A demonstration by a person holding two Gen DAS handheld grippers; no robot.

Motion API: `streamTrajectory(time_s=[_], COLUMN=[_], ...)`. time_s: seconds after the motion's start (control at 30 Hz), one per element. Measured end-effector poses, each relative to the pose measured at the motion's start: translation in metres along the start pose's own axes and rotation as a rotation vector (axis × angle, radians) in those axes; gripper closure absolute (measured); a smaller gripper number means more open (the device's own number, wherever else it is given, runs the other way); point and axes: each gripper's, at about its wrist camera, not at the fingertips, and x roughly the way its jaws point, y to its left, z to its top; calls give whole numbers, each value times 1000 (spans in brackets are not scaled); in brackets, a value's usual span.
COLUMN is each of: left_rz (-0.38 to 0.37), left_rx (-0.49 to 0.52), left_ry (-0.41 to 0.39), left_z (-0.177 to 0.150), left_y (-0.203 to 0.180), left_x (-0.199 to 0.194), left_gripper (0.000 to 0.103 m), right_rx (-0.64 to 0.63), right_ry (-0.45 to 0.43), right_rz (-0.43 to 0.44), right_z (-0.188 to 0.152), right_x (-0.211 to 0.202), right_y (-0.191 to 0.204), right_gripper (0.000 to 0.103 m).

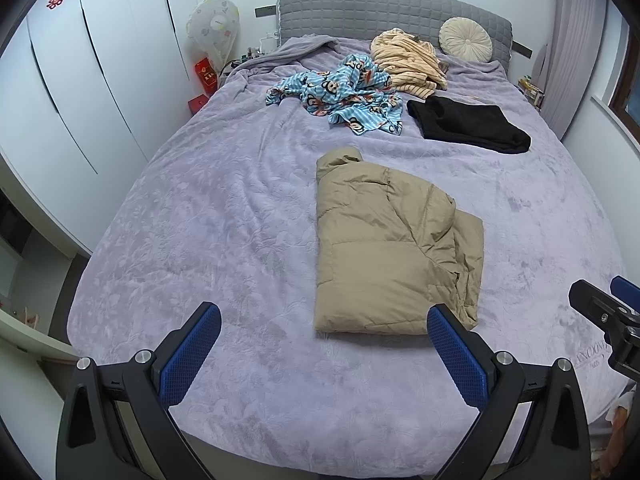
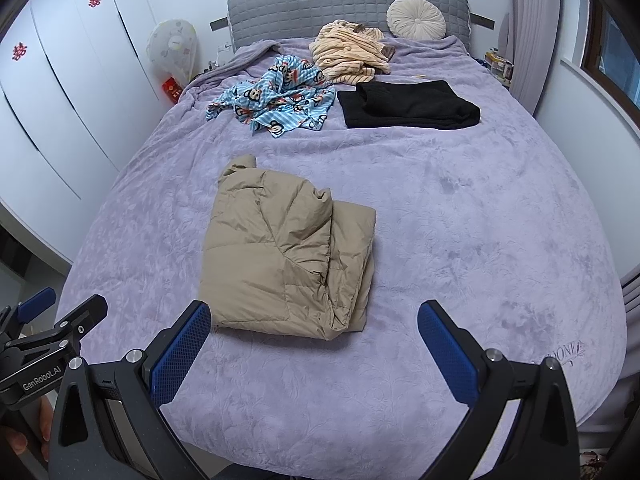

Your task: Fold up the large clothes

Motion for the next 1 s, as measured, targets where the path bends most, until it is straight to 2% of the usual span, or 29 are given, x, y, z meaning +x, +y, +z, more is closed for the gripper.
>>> streamTrajectory(time_s=[1.0], left_rz=[21], left_rx=[-6], left_ry=[-4], left_z=[-1], left_y=[5], left_x=[1], left_gripper=[0], right_rx=[5], right_ry=[4], right_rz=[0], right_z=[-3], right_x=[-2], right_y=[4], right_gripper=[0])
